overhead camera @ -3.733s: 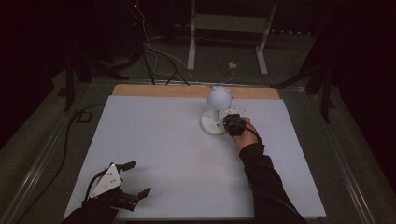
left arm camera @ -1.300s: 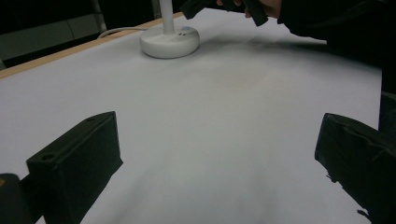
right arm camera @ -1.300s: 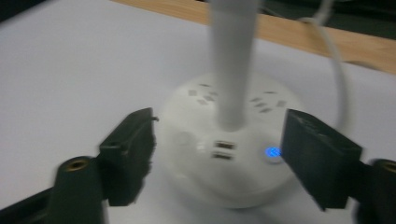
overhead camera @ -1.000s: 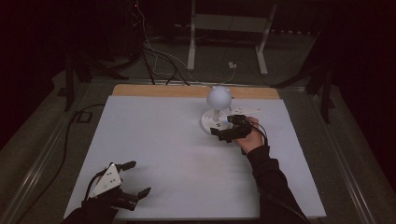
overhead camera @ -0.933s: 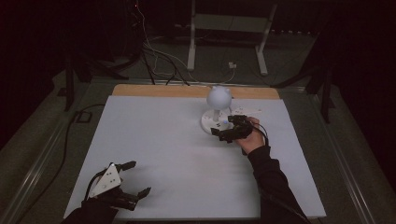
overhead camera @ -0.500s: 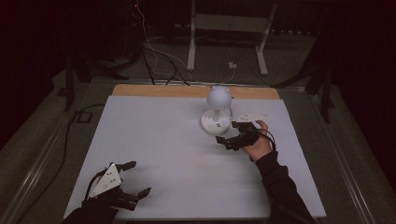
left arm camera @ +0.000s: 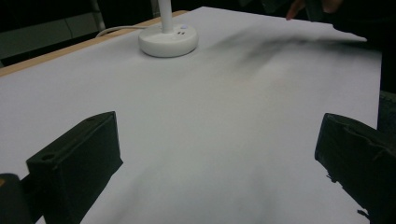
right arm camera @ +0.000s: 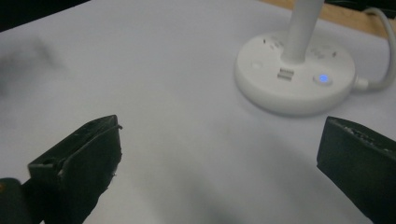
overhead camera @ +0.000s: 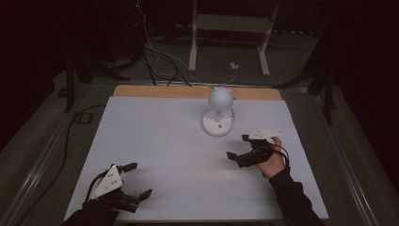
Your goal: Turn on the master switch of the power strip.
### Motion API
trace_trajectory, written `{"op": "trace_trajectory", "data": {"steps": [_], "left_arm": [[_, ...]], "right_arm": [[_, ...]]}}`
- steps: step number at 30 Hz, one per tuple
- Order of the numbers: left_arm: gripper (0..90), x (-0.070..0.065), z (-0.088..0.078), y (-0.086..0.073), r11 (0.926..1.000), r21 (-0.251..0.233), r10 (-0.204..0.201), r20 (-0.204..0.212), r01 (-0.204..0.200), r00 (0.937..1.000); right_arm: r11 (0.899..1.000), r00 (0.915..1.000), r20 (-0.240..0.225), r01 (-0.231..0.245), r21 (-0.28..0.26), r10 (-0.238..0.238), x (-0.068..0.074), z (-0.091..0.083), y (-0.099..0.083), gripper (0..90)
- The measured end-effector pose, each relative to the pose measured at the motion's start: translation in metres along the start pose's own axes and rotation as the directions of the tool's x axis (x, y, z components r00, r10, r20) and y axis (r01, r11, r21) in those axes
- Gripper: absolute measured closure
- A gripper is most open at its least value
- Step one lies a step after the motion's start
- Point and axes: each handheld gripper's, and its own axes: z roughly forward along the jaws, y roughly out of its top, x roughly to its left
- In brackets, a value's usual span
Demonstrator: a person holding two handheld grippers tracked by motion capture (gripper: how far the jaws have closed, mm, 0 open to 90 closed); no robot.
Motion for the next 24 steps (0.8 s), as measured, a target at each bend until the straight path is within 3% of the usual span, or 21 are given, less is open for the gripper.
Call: {"op": "trace_trajectory", "data": {"steps": [9, 24], "left_arm": [[0.8, 0.000, 0.000, 0.000, 1.0000, 0.000, 0.003, 0.001, -0.003, 1.0000], [0.8, 0.000, 0.000, 0.000, 1.0000, 0.001, 0.003, 0.002, -0.003, 1.0000]], "right_arm": [[1.000, 0.9994, 0.033, 0.006, -0.007, -0.006, 0.006, -0.022, -0.026, 0.0], [0.999, 0.9954, 0.095, 0.013, 0.029, -0.016, 0.011, -0.046, -0.063, 0.0]]}}
